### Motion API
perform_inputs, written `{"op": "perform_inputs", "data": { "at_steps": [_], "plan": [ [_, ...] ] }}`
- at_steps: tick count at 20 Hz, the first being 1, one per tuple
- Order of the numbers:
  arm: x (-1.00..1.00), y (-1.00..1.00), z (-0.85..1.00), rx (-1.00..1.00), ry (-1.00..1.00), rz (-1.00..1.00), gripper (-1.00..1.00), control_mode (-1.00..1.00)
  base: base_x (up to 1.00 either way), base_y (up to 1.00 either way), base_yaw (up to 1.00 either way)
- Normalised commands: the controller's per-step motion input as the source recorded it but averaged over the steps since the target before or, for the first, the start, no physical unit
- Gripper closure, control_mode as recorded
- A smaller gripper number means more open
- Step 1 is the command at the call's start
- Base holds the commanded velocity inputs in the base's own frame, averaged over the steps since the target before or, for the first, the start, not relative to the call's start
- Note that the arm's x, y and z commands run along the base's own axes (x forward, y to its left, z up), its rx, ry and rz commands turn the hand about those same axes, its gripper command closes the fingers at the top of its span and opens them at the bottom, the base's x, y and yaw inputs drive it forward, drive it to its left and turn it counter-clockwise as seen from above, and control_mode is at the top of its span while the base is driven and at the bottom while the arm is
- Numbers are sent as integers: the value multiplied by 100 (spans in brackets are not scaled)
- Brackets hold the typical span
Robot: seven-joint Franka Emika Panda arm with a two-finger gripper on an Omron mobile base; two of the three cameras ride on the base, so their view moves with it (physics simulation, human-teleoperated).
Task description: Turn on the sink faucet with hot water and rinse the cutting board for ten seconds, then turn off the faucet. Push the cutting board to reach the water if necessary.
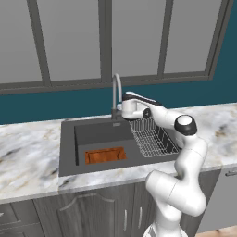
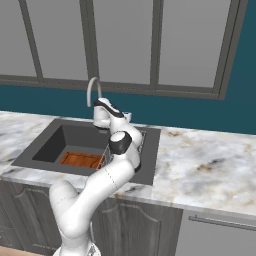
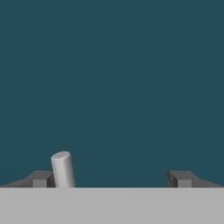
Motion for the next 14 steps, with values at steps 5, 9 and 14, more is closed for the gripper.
{"op": "perform_inputs", "data": {
  "at_steps": [5,9,14],
  "plan": [
    [6,0,0,0,0,0,-100,-100,0,0,0],
    [5,0,0,0,0,0,-100,-100,0,0,0],
    [5,0,0,0,0,0,-100,-100,0,0,0]
  ]
}}
